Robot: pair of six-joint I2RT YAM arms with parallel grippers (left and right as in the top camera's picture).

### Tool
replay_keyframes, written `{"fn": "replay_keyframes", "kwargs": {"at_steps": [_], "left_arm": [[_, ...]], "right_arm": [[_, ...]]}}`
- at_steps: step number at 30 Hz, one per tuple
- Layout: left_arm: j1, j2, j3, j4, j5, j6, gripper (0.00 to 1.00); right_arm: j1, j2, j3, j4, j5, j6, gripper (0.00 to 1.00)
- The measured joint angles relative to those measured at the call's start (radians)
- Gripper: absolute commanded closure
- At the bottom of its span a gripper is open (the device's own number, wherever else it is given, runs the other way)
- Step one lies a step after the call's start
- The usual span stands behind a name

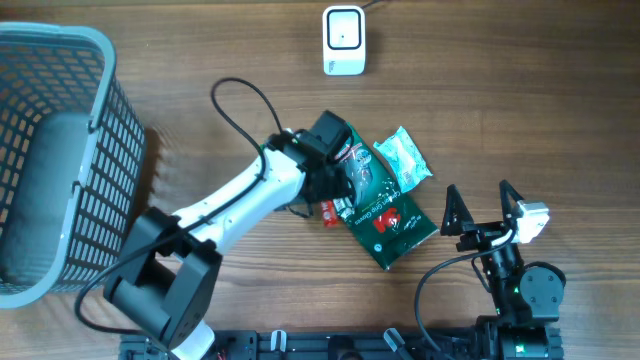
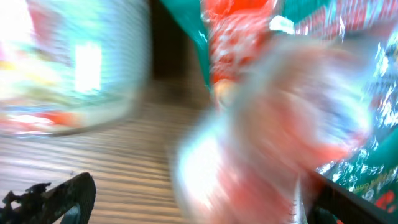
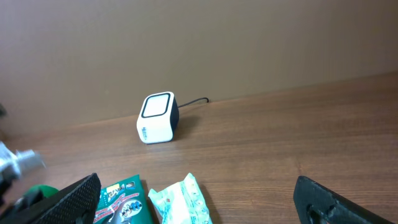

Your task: Scan the item barcode

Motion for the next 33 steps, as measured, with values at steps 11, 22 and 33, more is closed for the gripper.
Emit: {"fn": "replay_keyframes", "kwargs": {"at_steps": [11,22,33], "left_arm": [[0.037,-0.360,0.606,0.686,-0.759,0.695,0.00],[0.138,-0.577,0.518,0.265,-0.496,1.149,0.00],[0.441,-1.136,0.072,0.382,0.131,1.034,0.00]], "right_arm": [[0.000,0.000,0.000,0.000,0.000,0.000,0.00],[0.000,0.000,0.000,0.000,0.000,0.000,0.00],[0.000,0.000,0.000,-0.001,0.000,0.000,0.00]]}}
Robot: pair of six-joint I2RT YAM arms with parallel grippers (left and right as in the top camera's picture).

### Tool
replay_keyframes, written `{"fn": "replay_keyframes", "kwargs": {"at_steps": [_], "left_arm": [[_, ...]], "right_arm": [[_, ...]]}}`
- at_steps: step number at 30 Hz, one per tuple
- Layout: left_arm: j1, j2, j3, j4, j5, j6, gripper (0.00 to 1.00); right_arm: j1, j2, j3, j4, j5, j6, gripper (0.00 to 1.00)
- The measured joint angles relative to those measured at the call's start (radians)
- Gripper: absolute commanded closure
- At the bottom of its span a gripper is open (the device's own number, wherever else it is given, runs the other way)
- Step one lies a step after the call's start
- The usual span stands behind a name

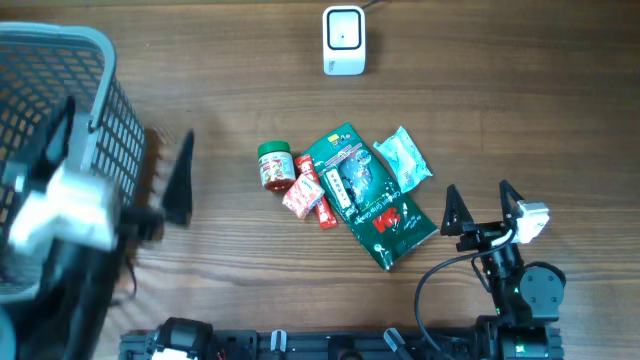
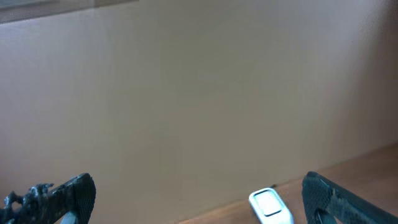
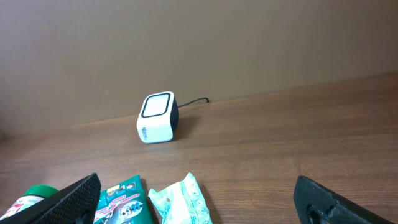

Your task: Scan the item barcode

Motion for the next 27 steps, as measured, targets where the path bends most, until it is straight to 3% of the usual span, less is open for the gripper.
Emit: {"fn": "replay_keyframes", "kwargs": {"at_steps": [6,10,27], "left_arm": [[0.003,-0.338,-0.127,0.011,0.107,-0.058,0.00],[-0.004,-0.452,-0.187,0.004,0.169,-0.071,0.00],[-0.071,-0.619,-0.274,-0.035,0.196,-0.079,0.00]], "right_arm": [[0.000,0.000,0.000,0.000,0.000,0.000,0.00],[0.000,0.000,0.000,0.000,0.000,0.000,0.00],[0.000,0.000,0.000,0.000,0.000,0.000,0.00]]}}
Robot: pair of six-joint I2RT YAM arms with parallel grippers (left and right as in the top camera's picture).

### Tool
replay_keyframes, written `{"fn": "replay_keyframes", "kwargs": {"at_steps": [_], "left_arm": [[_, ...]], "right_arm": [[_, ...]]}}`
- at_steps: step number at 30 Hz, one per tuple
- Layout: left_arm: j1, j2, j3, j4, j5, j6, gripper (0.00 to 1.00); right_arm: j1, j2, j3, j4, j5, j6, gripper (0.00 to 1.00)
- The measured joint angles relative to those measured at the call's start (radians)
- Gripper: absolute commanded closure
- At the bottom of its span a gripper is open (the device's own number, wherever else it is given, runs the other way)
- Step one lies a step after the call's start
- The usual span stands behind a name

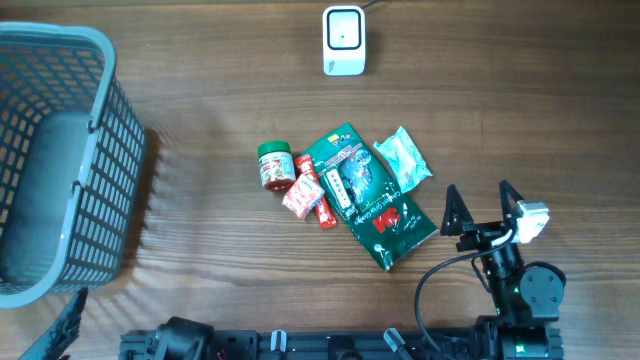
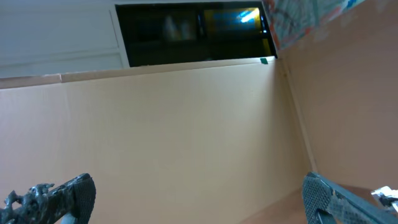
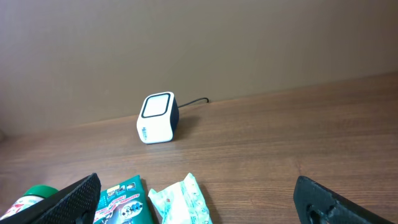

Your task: Scan the item barcode

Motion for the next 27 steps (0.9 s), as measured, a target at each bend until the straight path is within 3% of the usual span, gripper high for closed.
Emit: {"fn": "replay_keyframes", "kwargs": {"at_steps": [5,10,12,14,16,18,21,23,25,27], "left_arm": [[0.006,0.000,-0.001,0.070,-0.010,0.053,0.00],[0.008,-0.001,-0.002,0.161,-0.149,0.132,0.00],[0.008,-0.001,0.000,0.103,-0.167,0.136,0.00],[0.008,0.002,-0.008,-0.078,-0.179,0.137,0.00],[0.008,0.002,-0.033,-0.157,-0.183,0.140,0.00],[0.008,0.006,-0.151,-0.219,-0.188,0.143,0.00],[0.008,0.011,-0.354,-0.224,-0.189,0.143,0.00],[0.008,0.014,-0.455,-0.207,-0.189,0.143,0.00],[0.008,0.014,-0.520,-0.203,-0.189,0.143,0.00],[0.008,0.015,-0.542,-0.207,-0.189,0.143,0.00]], "right_arm": [[0.000,0.000,0.000,0.000,0.000,0.000,0.00],[0.000,0.000,0.000,0.000,0.000,0.000,0.00],[0.000,0.000,0.000,0.000,0.000,0.000,0.00],[0.000,0.000,0.000,0.000,0.000,0.000,0.00],[0.000,0.000,0.000,0.005,0.004,-0.001,0.01],[0.000,0.000,0.000,0.019,0.030,0.000,0.00],[0.000,0.000,0.000,0.003,0.006,0.104,0.00],[0.000,0.000,0.000,0.028,-0.027,0.249,0.00],[0.000,0.006,0.000,0.198,-0.114,0.410,0.00],[0.000,0.005,0.015,0.224,-0.193,0.473,0.01]]}}
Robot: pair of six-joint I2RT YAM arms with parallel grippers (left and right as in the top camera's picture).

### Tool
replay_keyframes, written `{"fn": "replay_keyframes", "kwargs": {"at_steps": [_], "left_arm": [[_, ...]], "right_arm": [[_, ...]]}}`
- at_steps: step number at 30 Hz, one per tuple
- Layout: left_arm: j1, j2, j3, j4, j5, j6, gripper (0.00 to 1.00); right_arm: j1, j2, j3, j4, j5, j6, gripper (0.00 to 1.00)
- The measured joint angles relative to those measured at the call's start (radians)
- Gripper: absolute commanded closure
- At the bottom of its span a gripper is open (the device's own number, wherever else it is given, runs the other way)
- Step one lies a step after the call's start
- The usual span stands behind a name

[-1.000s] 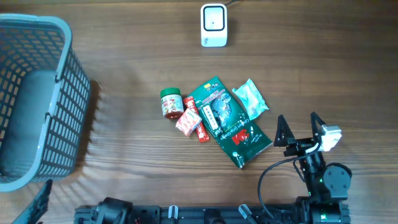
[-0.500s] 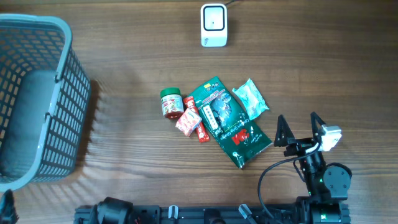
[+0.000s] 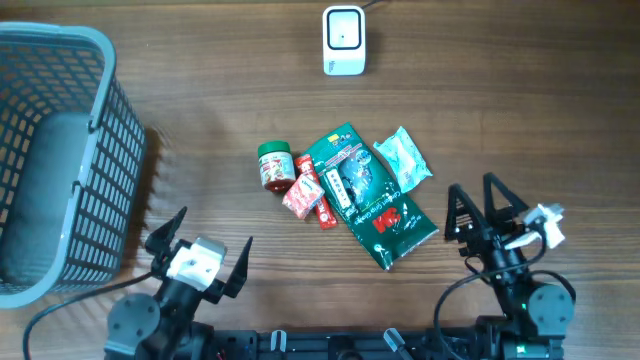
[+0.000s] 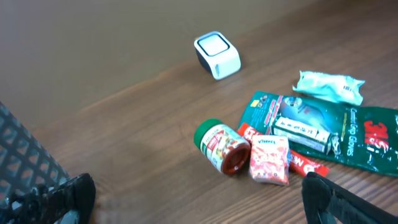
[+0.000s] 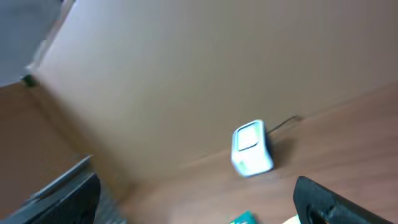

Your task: Scan the item barcode

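The white scanner (image 3: 343, 40) stands at the far edge, also in the left wrist view (image 4: 217, 55) and the right wrist view (image 5: 252, 148). Mid-table lie a green-lidded jar (image 3: 273, 165), red packets (image 3: 303, 190), a dark green package (image 3: 365, 195) and a pale green pack (image 3: 403, 158). My left gripper (image 3: 197, 258) sits open near the front edge, left of the pile, holding nothing; its view shows the jar (image 4: 221, 146) and packets (image 4: 269, 159) ahead. My right gripper (image 3: 478, 212) is open and empty, to the right of the green package.
A grey mesh basket (image 3: 60, 150) fills the left side of the table, and its wall shows at the left edge of the left wrist view (image 4: 25, 162). A brown wall rises behind the scanner. The scanner's cable runs off the far edge.
My left gripper, almost out of the overhead view and facing the wall, now sits at the front edge facing the items. The right gripper has shifted and its view has tilted upward.
First my left gripper was down among the items by the jar and red packets. Then it was raised near the basket, empty, with the pile lying on the table. It then left the overhead view and is now low at the front. No item has left the pile.
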Motion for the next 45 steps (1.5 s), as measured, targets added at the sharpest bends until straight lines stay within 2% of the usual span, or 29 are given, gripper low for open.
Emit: {"fn": "replay_keyframes", "kwargs": {"at_steps": [2,6,9,10,12,15,16,17,20,23,25,28,30,32,36,40,43,45], "left_arm": [[0.000,0.000,-0.024,-0.013,0.000,0.000,0.00],[0.000,0.001,-0.108,-0.019,-0.001,0.000,0.00],[0.000,0.001,-0.153,-0.037,-0.001,0.000,0.00],[0.000,0.001,-0.159,-0.048,-0.002,0.000,0.00],[0.000,0.000,-0.160,-0.071,-0.003,0.000,0.00],[0.000,0.000,-0.160,-0.100,-0.004,0.000,0.00],[0.000,0.000,-0.160,-0.101,-0.003,0.000,0.00],[0.000,0.001,-0.160,-0.101,-0.003,0.000,0.00],[0.000,0.001,-0.160,-0.103,-0.004,0.000,0.00],[0.000,0.001,-0.160,-0.102,-0.003,0.000,0.00],[0.000,0.001,-0.160,-0.103,-0.003,0.000,0.00],[0.000,0.001,-0.160,-0.103,-0.004,0.000,0.00],[0.000,0.001,-0.160,-0.102,-0.003,0.000,0.00],[0.000,0.001,-0.160,-0.103,-0.003,0.000,0.00],[0.000,0.001,-0.160,-0.103,-0.003,0.000,0.00],[0.000,0.001,-0.160,-0.103,-0.003,0.000,0.00],[0.000,0.001,-0.160,-0.103,-0.003,0.000,0.00],[0.000,0.001,-0.160,-0.102,-0.004,0.000,0.00]], "right_arm": [[0.000,0.039,0.063,-0.165,-0.055,0.016,0.00],[0.000,0.314,0.378,-0.463,-0.084,-0.077,0.01],[0.034,0.610,0.734,-0.758,-0.092,-0.155,0.01],[0.082,0.754,0.883,-0.857,-0.089,-0.190,0.01],[0.204,0.962,1.059,-1.024,-0.074,-0.226,0.01],[0.342,1.217,1.138,-1.040,-0.067,-0.224,0.00],[0.362,1.304,1.139,-1.044,-0.066,-0.211,0.20],[0.364,1.407,1.138,-1.011,-0.065,-0.171,0.32],[0.377,1.553,1.138,-0.985,-0.131,-0.121,0.31],[0.461,1.580,1.138,-0.986,-0.116,-0.075,0.09],[0.558,1.580,1.138,-0.997,0.066,-0.077,0.07],[0.701,1.580,1.138,-0.976,0.371,-0.131,0.07],[0.751,1.598,1.139,-0.937,0.530,-0.192,0.17],[0.754,1.685,1.139,-0.897,0.625,-0.262,0.21],[0.765,1.799,1.139,-0.899,0.652,-0.335,0.21],[0.803,1.799,1.144,-0.934,0.657,-0.357,0.21],[0.803,1.799,1.167,-1.023,0.657,-0.361,0.21],[0.803,1.799,1.247,-1.122,0.657,-0.362,0.21]]}}
